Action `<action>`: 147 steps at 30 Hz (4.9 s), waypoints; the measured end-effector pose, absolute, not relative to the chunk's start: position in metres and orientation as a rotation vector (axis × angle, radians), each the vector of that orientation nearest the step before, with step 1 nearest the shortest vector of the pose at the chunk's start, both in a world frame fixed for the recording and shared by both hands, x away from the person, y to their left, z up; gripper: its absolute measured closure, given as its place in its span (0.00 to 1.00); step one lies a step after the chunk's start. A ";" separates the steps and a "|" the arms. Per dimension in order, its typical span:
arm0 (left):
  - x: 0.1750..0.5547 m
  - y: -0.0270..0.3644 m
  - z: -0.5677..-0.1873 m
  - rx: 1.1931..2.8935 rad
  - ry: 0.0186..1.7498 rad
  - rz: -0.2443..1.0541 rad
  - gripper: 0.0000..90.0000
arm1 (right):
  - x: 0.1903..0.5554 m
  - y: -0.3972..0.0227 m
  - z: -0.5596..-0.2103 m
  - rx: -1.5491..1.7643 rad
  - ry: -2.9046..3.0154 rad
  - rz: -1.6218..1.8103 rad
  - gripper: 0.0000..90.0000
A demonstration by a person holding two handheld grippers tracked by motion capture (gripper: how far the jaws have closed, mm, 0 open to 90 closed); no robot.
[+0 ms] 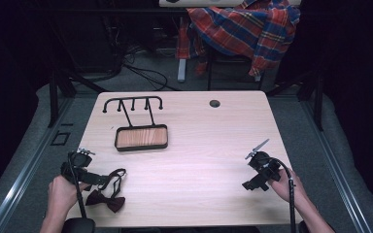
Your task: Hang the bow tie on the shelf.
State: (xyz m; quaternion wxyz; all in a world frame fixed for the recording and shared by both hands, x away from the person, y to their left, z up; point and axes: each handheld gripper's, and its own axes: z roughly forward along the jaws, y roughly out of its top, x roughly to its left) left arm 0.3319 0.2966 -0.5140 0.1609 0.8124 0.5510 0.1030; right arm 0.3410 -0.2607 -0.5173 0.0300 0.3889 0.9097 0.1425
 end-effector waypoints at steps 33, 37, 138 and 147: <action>0.353 0.277 -0.529 2.419 1.463 0.237 0.26 | 0.343 -0.260 -0.521 1.237 2.814 0.451 0.18; 0.353 0.273 -0.531 2.450 1.444 0.244 0.38 | 0.343 -0.260 -0.521 1.237 2.815 0.451 0.18; 0.330 0.262 -0.472 2.298 1.210 0.520 0.99 | 0.338 -0.260 -0.521 1.202 2.833 0.429 0.18; 0.336 0.264 -0.460 2.261 1.202 0.583 0.99 | 0.338 -0.260 -0.522 1.208 2.832 0.436 0.18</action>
